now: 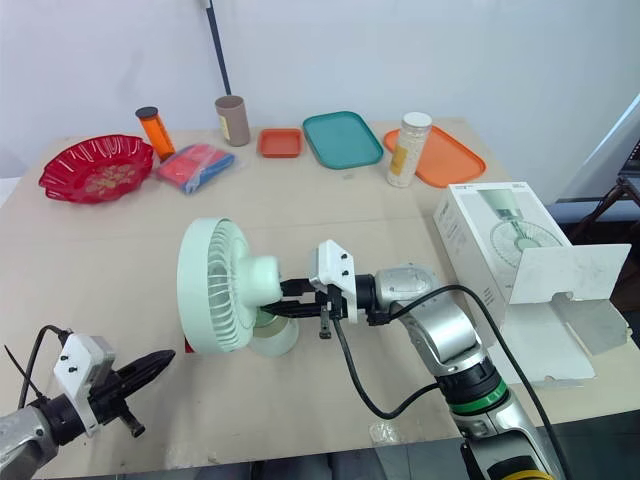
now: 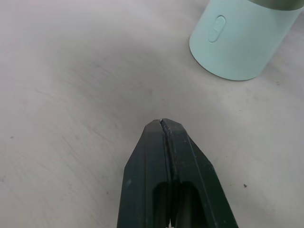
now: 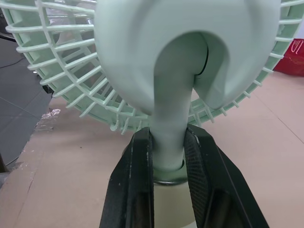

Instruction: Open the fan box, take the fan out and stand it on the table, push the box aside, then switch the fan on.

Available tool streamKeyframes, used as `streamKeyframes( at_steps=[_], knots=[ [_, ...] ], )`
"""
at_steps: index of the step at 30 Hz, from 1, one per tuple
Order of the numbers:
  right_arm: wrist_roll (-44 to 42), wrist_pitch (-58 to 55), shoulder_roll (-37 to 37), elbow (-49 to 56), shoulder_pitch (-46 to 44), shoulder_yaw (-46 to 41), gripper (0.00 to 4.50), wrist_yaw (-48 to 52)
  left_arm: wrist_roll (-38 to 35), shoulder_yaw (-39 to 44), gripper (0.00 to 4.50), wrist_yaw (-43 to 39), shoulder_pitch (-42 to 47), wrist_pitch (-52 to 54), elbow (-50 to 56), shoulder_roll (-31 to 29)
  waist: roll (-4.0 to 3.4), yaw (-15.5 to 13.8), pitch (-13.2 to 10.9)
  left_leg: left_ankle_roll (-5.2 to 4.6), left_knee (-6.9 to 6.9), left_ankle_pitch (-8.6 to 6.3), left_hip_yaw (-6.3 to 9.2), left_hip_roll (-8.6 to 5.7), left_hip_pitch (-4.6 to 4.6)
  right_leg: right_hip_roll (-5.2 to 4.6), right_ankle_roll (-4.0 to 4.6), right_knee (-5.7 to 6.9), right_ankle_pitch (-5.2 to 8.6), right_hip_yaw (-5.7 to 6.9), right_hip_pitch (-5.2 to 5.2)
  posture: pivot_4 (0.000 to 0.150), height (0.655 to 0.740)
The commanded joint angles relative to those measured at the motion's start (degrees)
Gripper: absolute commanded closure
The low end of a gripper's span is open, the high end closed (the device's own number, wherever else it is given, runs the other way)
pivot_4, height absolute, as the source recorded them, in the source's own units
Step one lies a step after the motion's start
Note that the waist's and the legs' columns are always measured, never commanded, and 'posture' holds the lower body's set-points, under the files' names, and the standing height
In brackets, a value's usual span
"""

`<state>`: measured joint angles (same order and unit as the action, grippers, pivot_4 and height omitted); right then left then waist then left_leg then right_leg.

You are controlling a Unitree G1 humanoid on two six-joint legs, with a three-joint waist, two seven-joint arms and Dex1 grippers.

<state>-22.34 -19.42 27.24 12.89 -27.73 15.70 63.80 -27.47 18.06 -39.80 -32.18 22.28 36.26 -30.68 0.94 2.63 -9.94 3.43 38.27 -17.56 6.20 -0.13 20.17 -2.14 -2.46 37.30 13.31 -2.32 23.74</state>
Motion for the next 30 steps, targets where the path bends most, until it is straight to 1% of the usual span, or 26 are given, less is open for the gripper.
streamKeyframes(
  at_steps=[1, 12, 21, 30],
  knots=[
    [0.67, 1.19, 0.95, -1.11, -0.50, -1.31, 4.15, 0.20, 0.66, -0.59, 4.47, 1.17, -0.31, -1.35, 2.22, 0.52, 0.00, -0.01, 0.00, 0.00, 0.00, 0.00, 0.01, 0.00, -0.01, 0.00, 0.00, 0.00, 0.00, 0.00, -0.01, 0.150, 0.7400],
    [1.32, 5.11, 2.48, -2.43, 0.82, -1.33, 4.15, 1.33, 0.74, -2.70, 4.47, 3.19, 2.13, -0.82, 2.40, 1.12, -0.01, -0.07, 0.00, -0.04, 0.01, -0.02, 0.04, -0.01, -0.23, 0.00, -0.05, -0.11, 0.03, 0.01, -0.30, 0.150, 0.7400],
    [0.79, 3.72, 2.04, -3.13, -0.54, -1.48, 4.15, 0.59, 0.82, -3.64, 4.47, 3.78, 3.66, -0.81, 2.16, 1.10, -0.01, -0.08, 0.00, -0.04, 0.01, -0.02, 0.05, -0.02, -0.26, 0.00, -0.05, -0.11, 0.03, 0.01, -0.34, 0.150, 0.7400],
    [-1.97, 1.09, 3.32, -1.52, -2.22, -3.75, 4.15, 0.63, 1.32, -4.97, 4.47, 3.79, 4.83, -1.45, 0.82, 1.39, -0.01, -0.14, 0.00, -0.05, 0.00, -0.03, 0.05, -0.02, -0.26, -0.01, -0.05, -0.12, 0.03, 0.01, -0.33, 0.150, 0.7400]
  ],
)
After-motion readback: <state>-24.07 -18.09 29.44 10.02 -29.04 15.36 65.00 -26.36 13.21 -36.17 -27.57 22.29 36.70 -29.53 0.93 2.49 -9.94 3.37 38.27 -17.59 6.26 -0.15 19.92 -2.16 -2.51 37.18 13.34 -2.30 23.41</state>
